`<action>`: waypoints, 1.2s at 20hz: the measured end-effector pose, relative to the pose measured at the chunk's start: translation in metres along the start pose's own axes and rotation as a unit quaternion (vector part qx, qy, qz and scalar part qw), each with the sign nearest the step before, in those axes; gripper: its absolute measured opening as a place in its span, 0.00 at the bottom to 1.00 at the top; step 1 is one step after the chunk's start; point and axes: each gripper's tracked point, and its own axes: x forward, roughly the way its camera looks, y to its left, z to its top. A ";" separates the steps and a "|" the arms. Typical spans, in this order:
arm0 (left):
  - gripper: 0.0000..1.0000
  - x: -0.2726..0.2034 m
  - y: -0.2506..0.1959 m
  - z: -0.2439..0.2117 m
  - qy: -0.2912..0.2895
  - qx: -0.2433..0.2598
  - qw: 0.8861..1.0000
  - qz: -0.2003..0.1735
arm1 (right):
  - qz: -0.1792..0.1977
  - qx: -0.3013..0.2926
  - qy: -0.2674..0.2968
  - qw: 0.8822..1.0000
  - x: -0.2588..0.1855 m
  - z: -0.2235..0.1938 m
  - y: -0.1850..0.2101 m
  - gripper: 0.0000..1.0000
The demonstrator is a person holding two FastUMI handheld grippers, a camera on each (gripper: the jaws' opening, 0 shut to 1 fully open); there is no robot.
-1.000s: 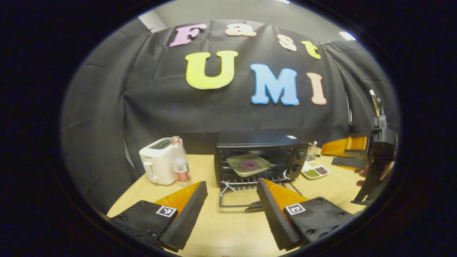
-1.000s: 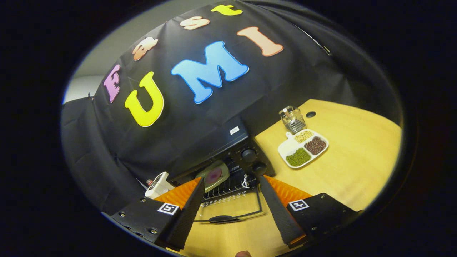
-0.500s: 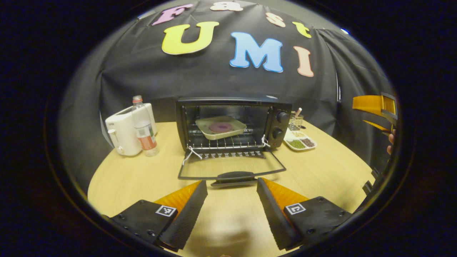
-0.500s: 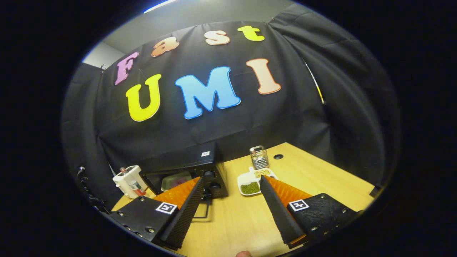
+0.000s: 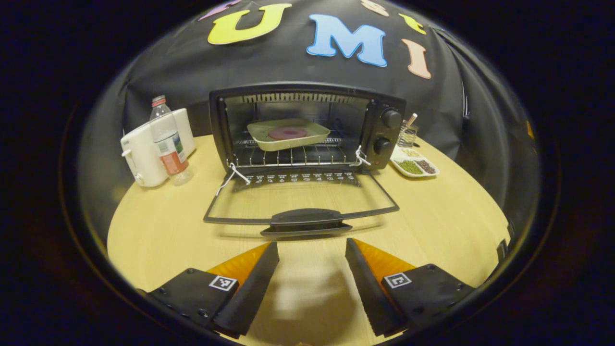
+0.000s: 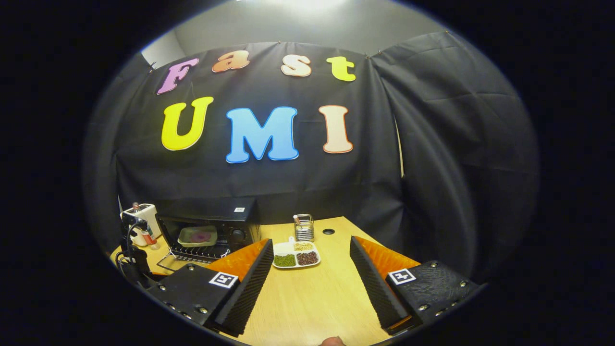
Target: Open the electric oven with the left hand, put the food in, and close the electric oven.
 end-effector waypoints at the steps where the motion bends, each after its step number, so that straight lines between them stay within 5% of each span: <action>1: 0.99 0.005 0.000 -0.001 0.005 -0.004 1.000 0.002 | -0.006 0.001 -0.001 1.000 -0.003 -0.001 -0.005 0.98; 4: 0.92 0.015 0.002 -0.010 0.022 -0.010 1.000 0.010 | -0.026 0.002 -0.001 1.000 -0.008 -0.002 -0.015 0.98; 9: 0.92 0.030 0.004 -0.010 0.027 -0.003 0.999 0.018 | -0.044 -0.023 0.000 0.999 -0.017 -0.004 -0.024 0.98; 10: 0.99 0.033 0.005 -0.007 0.023 -0.001 1.000 0.019 | -0.044 -0.023 0.003 0.999 -0.018 -0.005 -0.024 0.98; 11: 0.92 0.033 0.005 -0.006 0.023 -0.001 0.999 0.023 | -0.045 -0.022 0.004 0.999 -0.019 -0.006 -0.024 0.98; 12: 0.99 0.033 0.005 -0.006 0.018 -0.003 1.000 0.025 | -0.045 -0.021 0.005 0.999 -0.020 -0.005 -0.024 0.98; 13: 0.95 0.035 0.006 -0.005 0.014 -0.005 1.000 0.025 | -0.048 -0.021 0.003 0.999 -0.020 -0.005 -0.025 0.98; 24: 0.99 -0.006 0.004 0.033 -0.075 0.021 0.997 0.029 | -0.013 -0.036 -0.002 0.999 -0.019 -0.006 -0.003 0.98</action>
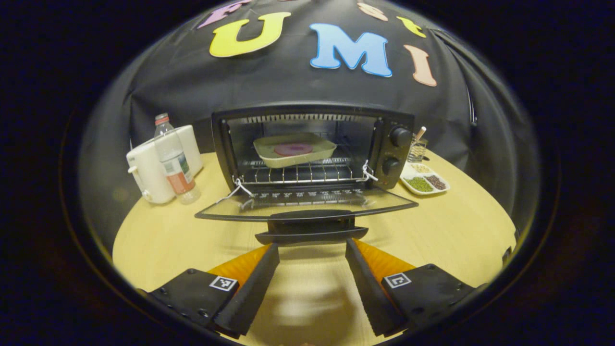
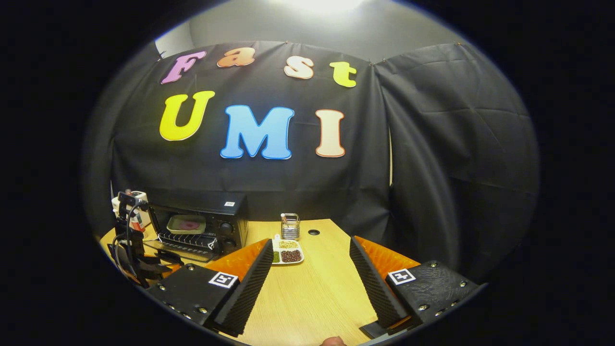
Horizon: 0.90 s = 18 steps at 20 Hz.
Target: Open the electric oven with the left hand, put the food in, and close the electric oven.
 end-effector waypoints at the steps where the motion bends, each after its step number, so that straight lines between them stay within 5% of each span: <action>1: 0.99 -0.003 0.000 0.008 -0.017 0.011 1.000 0.001 | 0.005 0.000 0.001 1.000 0.002 -0.001 0.003 0.98; 9: 0.99 -0.010 0.000 0.074 -0.079 0.033 0.996 -0.004 | 0.017 0.001 0.010 1.000 0.009 0.000 0.010 0.98; 11: 0.91 -0.001 0.001 0.089 -0.088 0.038 0.995 -0.006 | 0.016 0.003 0.009 1.000 0.014 0.003 0.013 0.98; 12: 0.99 0.008 0.000 0.107 -0.097 0.040 0.994 -0.006 | 0.014 0.004 0.009 1.000 0.017 0.004 0.015 0.98; 14: 0.91 0.006 -0.004 0.129 -0.115 0.037 0.993 -0.012 | 0.011 0.009 0.006 1.000 0.017 0.008 0.016 0.98; 15: 0.99 -0.002 -0.007 0.138 -0.124 0.030 0.992 -0.018 | 0.012 0.014 0.004 1.000 0.017 0.010 0.016 0.98; 18: 0.99 -0.039 -0.016 0.160 -0.158 0.011 0.987 -0.028 | 0.017 0.031 -0.007 0.999 0.018 0.022 0.019 0.98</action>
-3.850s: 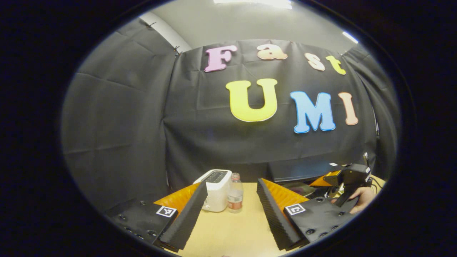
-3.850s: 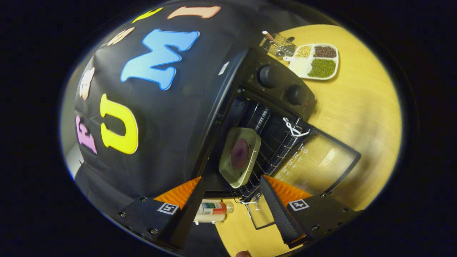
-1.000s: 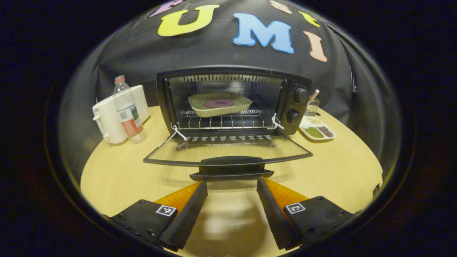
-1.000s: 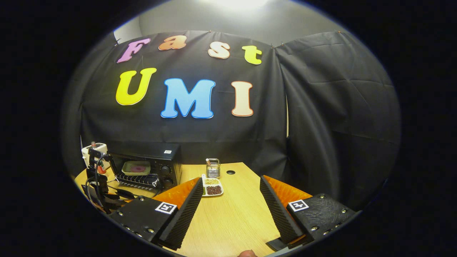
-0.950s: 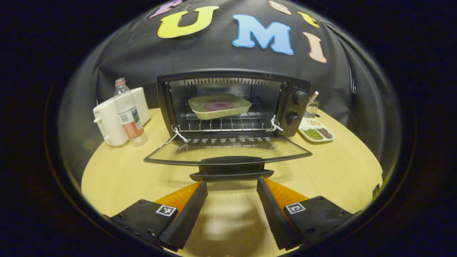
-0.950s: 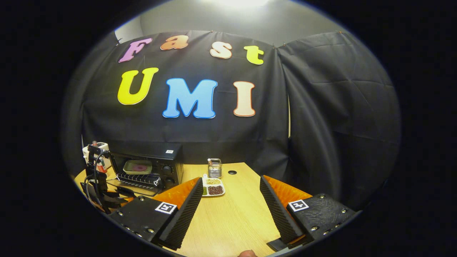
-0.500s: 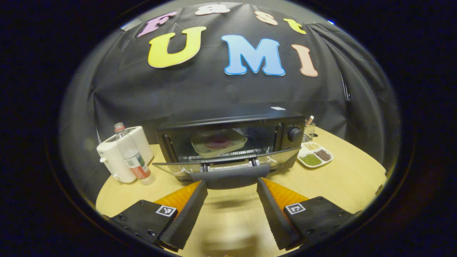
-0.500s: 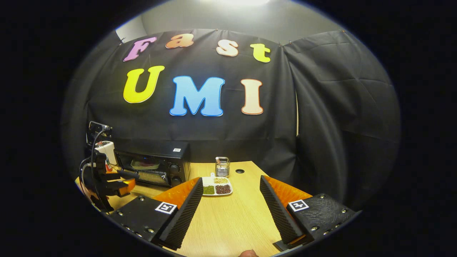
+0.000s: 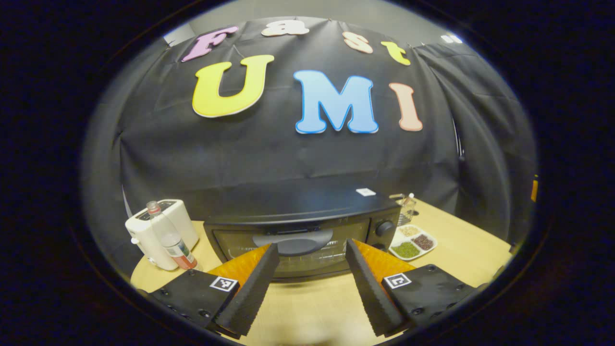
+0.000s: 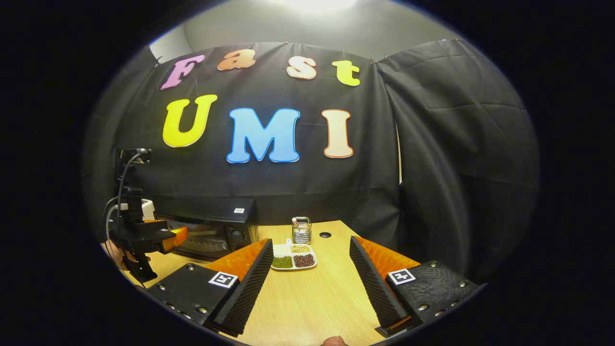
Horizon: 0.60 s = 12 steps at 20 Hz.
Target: Open the electric oven with the left hand, put the food in, and close the electric oven.
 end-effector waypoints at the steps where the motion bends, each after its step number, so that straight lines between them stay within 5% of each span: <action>1: 0.99 -0.012 -0.002 0.014 -0.015 -0.002 1.000 -0.001 | 0.002 0.003 -0.004 1.000 0.000 0.003 -0.001 0.98; 5: 0.91 -0.068 -0.009 0.055 -0.057 -0.019 0.998 0.014 | 0.041 0.013 -0.023 0.999 -0.009 0.018 0.002 0.98; 12: 0.99 -0.176 -0.014 0.096 -0.115 0.001 0.991 0.071 | 0.116 0.005 -0.055 0.992 -0.040 0.034 -0.001 0.98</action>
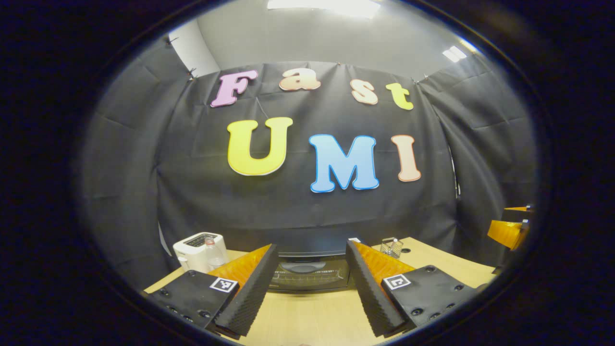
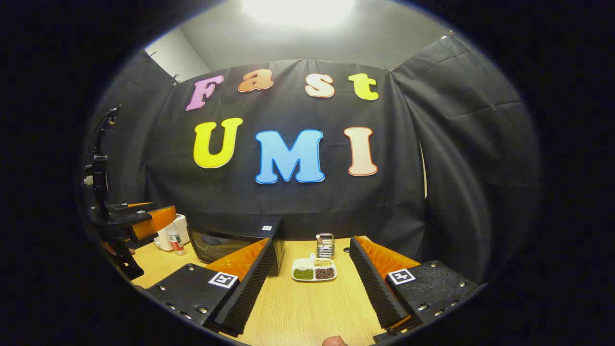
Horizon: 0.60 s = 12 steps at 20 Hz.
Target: Open the electric oven with the left hand, put the food in, and close the electric oven.
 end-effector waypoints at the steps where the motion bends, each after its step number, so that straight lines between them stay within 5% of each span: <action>1: 0.99 -0.014 0.000 0.006 -0.002 0.002 1.000 0.008 | 0.012 -0.002 -0.002 1.000 -0.005 0.001 0.001 0.98; 6: 0.98 -0.076 0.001 0.030 -0.013 -0.001 0.999 0.034 | 0.043 -0.007 -0.016 0.999 -0.033 0.010 0.001 0.98; 12: 0.99 -0.121 0.001 0.044 -0.024 0.012 0.999 0.022 | 0.039 0.000 -0.026 0.999 -0.059 0.013 0.009 0.98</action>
